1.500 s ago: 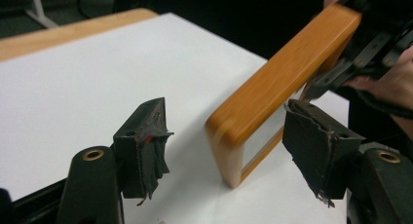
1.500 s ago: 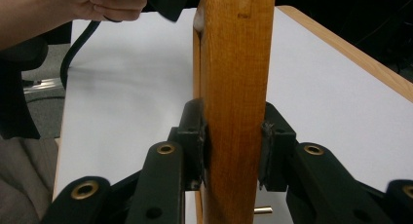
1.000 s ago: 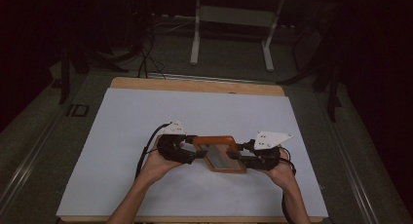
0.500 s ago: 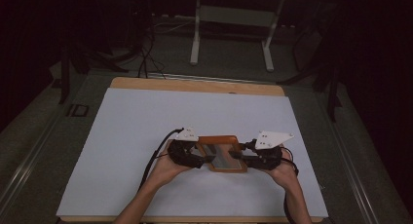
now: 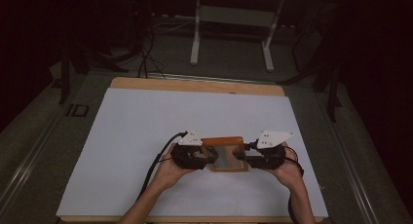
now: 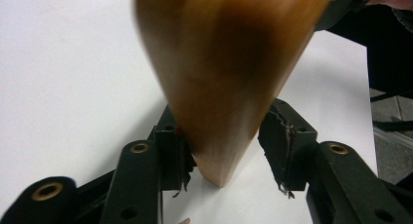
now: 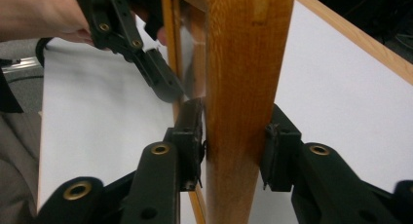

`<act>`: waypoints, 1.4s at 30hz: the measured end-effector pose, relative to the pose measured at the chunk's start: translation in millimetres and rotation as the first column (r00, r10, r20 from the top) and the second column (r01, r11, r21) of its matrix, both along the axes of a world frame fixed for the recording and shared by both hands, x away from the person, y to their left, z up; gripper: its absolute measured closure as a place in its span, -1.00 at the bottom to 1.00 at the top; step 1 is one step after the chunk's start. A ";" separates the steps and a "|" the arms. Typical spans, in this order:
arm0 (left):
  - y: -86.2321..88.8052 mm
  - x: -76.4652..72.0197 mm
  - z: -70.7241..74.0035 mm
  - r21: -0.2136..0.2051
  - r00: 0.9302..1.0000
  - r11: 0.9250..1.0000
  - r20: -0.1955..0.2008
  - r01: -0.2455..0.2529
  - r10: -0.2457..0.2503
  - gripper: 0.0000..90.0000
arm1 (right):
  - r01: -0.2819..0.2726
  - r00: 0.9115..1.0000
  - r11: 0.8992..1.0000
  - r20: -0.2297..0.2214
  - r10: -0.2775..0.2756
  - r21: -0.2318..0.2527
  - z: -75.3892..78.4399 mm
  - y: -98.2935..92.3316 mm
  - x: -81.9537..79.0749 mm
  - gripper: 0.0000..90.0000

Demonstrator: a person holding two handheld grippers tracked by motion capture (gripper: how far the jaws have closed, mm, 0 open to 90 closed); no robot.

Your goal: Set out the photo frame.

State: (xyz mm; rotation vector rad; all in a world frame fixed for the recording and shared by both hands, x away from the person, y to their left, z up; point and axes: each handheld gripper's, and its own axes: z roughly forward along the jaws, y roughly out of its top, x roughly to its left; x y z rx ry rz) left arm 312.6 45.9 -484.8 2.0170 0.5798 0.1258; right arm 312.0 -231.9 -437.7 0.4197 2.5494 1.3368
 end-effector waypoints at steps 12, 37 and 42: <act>-2.3 -7.0 -0.5 0.002 0.998 1.000 0.063 0.001 -0.001 0.39 | 0.026 0.999 0.999 -0.042 -0.025 0.024 -4.1 -6.5 4.0 0.31; 47.8 -4.3 16.0 -0.162 0.998 0.984 0.000 -0.068 0.069 0.38 | 0.092 0.985 0.961 -0.163 -0.050 0.261 -17.8 17.5 11.5 0.33; 56.0 -1.7 13.7 -0.165 0.995 0.982 -0.024 -0.096 0.094 0.36 | 0.115 0.977 0.950 -0.206 -0.055 0.290 -26.0 26.5 15.4 0.33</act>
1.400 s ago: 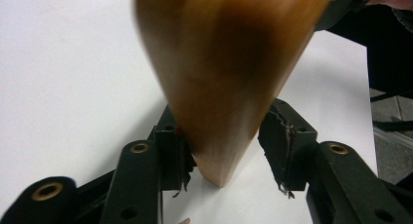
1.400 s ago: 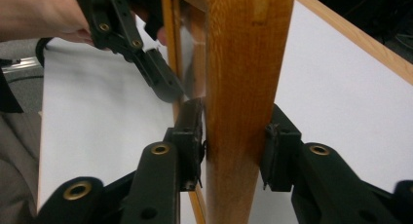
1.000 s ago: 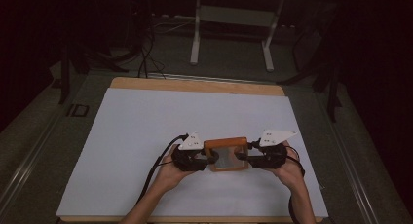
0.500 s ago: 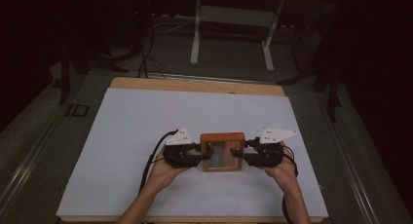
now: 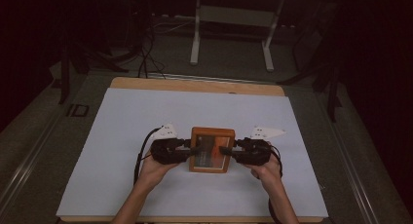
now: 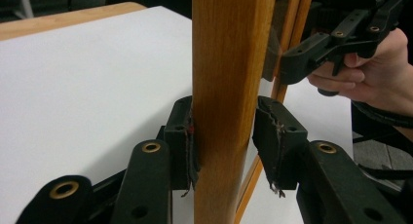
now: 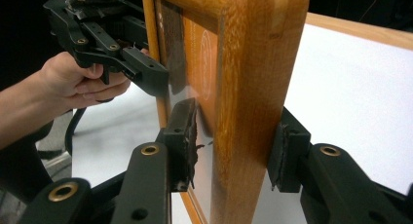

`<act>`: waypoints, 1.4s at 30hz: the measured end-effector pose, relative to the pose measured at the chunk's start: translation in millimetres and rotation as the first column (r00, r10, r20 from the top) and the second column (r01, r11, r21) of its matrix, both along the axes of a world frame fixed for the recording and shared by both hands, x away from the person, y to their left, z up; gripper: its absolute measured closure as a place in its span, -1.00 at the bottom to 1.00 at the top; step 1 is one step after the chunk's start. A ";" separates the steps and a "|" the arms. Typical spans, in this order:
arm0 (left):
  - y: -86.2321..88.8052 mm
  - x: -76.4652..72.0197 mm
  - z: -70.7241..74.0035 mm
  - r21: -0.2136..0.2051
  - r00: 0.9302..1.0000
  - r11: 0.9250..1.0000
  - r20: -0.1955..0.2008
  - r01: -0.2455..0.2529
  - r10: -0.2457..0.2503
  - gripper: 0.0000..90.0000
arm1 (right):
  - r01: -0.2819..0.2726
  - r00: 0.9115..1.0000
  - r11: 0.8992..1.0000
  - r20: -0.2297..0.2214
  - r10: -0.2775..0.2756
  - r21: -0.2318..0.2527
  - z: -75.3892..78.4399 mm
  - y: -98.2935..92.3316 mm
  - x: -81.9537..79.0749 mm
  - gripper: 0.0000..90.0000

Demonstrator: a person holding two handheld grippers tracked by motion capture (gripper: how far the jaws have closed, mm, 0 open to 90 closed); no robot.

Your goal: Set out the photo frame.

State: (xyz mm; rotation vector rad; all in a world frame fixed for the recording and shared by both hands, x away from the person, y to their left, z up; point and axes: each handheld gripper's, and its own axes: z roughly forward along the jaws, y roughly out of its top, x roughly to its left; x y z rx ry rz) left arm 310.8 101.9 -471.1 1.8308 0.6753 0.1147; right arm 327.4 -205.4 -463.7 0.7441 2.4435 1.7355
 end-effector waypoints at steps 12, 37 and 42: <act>9.7 4.9 -12.2 0.000 0.997 0.999 -0.070 -0.037 0.037 0.35 | 0.019 0.997 1.000 -0.075 -0.017 0.022 -15.9 11.6 8.4 0.32; 10.7 11.8 -24.5 -0.004 0.987 0.996 -0.134 -0.094 0.093 0.33 | 0.072 0.989 0.997 -0.128 -0.069 0.019 -27.1 19.5 19.1 0.26; 11.1 11.7 -24.5 0.012 0.986 0.995 -0.128 -0.103 0.103 0.30 | 0.085 0.988 0.996 -0.133 -0.079 0.033 -27.2 21.4 19.4 0.26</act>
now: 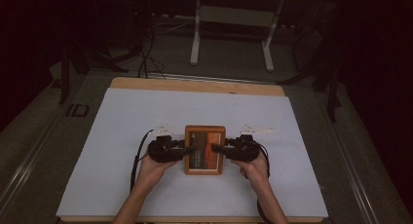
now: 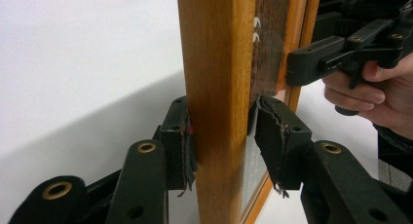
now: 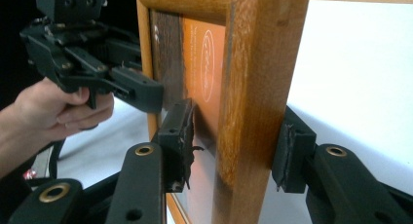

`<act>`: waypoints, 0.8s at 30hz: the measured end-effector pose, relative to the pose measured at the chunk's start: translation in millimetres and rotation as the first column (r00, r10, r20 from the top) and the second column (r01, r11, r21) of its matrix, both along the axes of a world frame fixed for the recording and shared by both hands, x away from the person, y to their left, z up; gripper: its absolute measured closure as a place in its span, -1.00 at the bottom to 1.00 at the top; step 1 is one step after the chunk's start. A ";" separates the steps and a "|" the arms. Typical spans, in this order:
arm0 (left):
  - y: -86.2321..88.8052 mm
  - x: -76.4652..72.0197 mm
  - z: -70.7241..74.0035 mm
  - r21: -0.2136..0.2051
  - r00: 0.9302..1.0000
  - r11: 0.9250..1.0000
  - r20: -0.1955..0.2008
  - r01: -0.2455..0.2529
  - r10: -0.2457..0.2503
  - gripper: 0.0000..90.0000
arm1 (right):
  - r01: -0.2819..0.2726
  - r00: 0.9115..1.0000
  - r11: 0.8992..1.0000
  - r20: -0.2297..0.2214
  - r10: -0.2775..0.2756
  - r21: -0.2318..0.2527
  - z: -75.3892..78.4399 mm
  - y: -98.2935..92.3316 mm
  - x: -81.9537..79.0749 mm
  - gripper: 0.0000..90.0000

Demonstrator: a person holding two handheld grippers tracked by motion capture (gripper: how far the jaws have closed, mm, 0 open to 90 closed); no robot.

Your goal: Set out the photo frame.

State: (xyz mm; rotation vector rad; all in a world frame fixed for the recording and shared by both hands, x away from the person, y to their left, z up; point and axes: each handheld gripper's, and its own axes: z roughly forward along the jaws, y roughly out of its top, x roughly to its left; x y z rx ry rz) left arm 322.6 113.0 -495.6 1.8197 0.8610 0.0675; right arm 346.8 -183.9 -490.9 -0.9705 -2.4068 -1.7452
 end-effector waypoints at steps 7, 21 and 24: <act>0.6 0.7 -1.6 -0.005 1.000 1.000 -0.001 0.004 -0.004 0.30 | 0.029 1.000 0.998 -0.011 -0.028 0.062 -5.5 -0.1 -1.3 0.27; 0.1 0.8 -1.3 -0.003 1.000 1.000 0.001 0.002 -0.002 0.29 | 0.024 1.000 1.000 0.007 -0.024 0.011 -2.4 -0.2 -4.7 0.28; -0.6 0.3 -1.0 -0.004 1.000 1.000 -0.001 0.000 -0.001 0.28 | 0.017 1.000 1.000 0.015 -0.017 0.008 -2.9 -1.1 -5.1 0.29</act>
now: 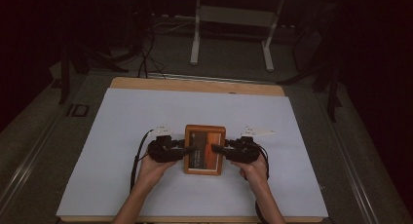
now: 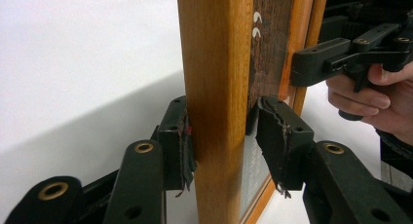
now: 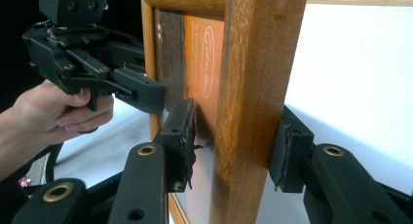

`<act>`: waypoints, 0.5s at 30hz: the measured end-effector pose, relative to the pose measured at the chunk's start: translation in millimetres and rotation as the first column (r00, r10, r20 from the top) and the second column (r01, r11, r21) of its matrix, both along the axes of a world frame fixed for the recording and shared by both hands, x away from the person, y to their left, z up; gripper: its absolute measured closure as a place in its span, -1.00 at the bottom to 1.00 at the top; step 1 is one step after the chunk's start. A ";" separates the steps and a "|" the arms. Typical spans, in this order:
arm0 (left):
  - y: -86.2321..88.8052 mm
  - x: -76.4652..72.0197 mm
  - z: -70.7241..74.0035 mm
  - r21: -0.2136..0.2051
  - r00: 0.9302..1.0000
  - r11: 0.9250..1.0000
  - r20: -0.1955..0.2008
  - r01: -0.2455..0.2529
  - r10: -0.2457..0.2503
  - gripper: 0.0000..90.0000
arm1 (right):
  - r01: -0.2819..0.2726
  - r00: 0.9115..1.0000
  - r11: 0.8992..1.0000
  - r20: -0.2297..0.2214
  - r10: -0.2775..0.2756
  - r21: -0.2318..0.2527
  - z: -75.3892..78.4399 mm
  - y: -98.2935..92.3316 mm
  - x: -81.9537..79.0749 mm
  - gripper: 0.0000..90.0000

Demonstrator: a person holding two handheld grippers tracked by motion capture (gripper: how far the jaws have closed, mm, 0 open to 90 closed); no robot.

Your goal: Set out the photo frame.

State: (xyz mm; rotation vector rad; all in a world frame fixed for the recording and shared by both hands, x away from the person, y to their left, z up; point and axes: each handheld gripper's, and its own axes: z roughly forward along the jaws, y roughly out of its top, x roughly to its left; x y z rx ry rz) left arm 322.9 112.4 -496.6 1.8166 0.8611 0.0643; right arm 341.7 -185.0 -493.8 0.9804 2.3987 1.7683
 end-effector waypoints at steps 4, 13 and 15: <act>-1.7 -1.4 0.3 0.011 1.000 1.000 0.000 0.011 -0.011 0.29 | -0.004 1.000 1.000 0.003 0.004 -0.012 0.5 -1.2 0.6 0.20; -0.4 -2.7 0.6 0.025 1.000 0.999 -0.008 0.020 -0.020 0.31 | -0.009 1.000 0.999 0.006 0.009 -0.034 3.7 0.7 1.2 0.22; -0.1 -2.7 0.9 0.021 1.000 1.000 -0.015 0.017 -0.016 0.15 | -0.005 1.000 0.999 0.010 0.005 -0.054 5.0 0.9 0.8 0.09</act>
